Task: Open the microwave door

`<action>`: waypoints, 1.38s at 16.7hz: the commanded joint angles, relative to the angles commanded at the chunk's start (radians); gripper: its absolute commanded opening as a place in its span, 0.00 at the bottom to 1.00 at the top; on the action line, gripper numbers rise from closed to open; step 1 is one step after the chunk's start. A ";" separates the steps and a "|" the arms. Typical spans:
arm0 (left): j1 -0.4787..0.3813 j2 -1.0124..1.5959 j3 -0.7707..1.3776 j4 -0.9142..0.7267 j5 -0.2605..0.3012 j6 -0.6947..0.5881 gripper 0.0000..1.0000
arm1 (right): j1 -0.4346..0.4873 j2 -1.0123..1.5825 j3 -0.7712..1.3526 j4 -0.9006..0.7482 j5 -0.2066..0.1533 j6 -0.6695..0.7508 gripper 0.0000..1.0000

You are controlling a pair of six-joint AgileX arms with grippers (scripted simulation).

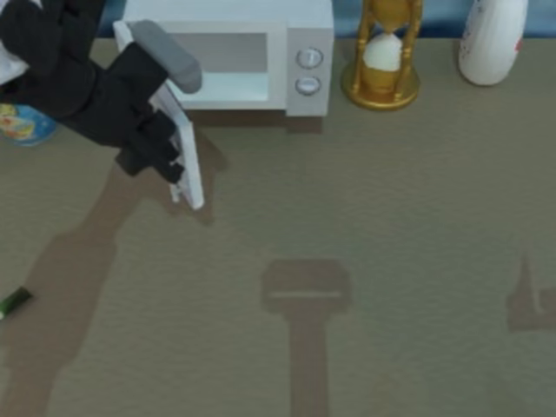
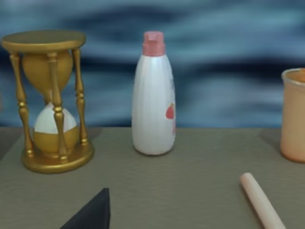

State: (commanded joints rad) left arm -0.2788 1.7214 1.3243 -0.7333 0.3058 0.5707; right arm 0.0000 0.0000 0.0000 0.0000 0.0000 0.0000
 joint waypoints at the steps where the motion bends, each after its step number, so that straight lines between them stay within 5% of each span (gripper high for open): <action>1: 0.000 0.000 0.000 0.000 0.000 0.000 0.00 | 0.000 0.000 0.000 0.000 0.000 0.000 1.00; 17: -0.001 0.004 -0.002 -0.002 0.004 0.002 0.00 | 0.000 0.000 0.000 0.000 0.000 0.000 1.00; 23: 0.052 0.005 0.009 -0.053 0.053 0.138 0.00 | 0.000 0.000 0.000 0.000 0.000 0.000 1.00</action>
State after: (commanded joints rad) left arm -0.2266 1.7261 1.3329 -0.7860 0.3583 0.7082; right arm 0.0000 0.0000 0.0000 0.0000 0.0000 0.0000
